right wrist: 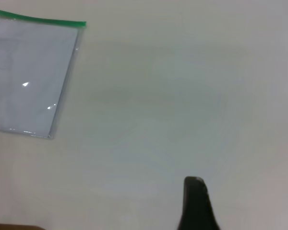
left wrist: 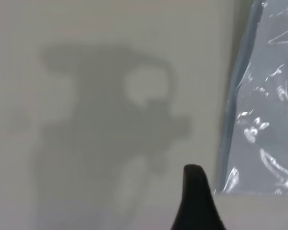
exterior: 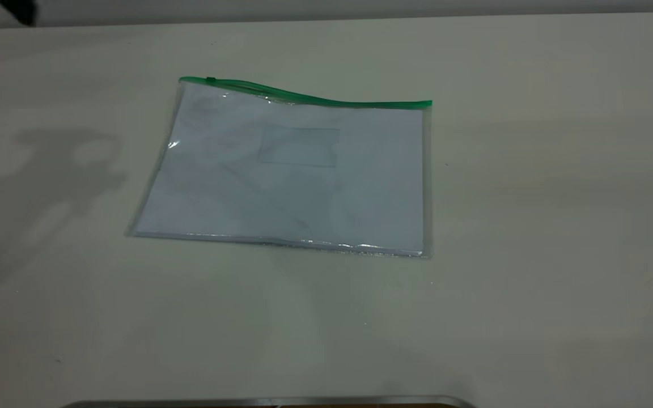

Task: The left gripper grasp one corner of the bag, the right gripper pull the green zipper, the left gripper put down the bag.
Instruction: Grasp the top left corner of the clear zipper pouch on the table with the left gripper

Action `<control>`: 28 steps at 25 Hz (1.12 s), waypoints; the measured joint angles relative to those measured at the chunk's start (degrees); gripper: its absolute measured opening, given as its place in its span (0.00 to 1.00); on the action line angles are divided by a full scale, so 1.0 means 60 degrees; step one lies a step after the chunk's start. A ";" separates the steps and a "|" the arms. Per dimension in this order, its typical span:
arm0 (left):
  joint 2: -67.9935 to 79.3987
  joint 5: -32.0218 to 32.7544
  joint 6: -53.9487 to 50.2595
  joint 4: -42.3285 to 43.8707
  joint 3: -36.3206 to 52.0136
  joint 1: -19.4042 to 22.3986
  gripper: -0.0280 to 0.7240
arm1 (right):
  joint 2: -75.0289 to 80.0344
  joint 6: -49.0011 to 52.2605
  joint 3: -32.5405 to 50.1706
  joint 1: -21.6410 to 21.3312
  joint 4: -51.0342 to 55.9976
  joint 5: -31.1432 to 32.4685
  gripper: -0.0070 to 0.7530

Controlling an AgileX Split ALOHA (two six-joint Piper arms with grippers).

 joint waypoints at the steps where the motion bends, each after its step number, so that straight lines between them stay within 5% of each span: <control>1: 0.0417 0.0186 0.0268 -0.0265 -0.0332 0.0000 0.82 | 0.0010 0.0000 0.0000 0.0000 0.0000 -0.0030 0.73; 14: 0.4415 0.2014 0.3429 -0.1794 -0.4692 0.0000 0.82 | 0.0018 0.0000 0.0000 0.0000 -0.0014 -0.0341 0.73; 28: 0.6201 0.1293 0.7657 -0.4413 -0.5185 0.0000 0.82 | 0.0018 0.0021 0.0000 0.0000 0.0077 -0.0380 0.73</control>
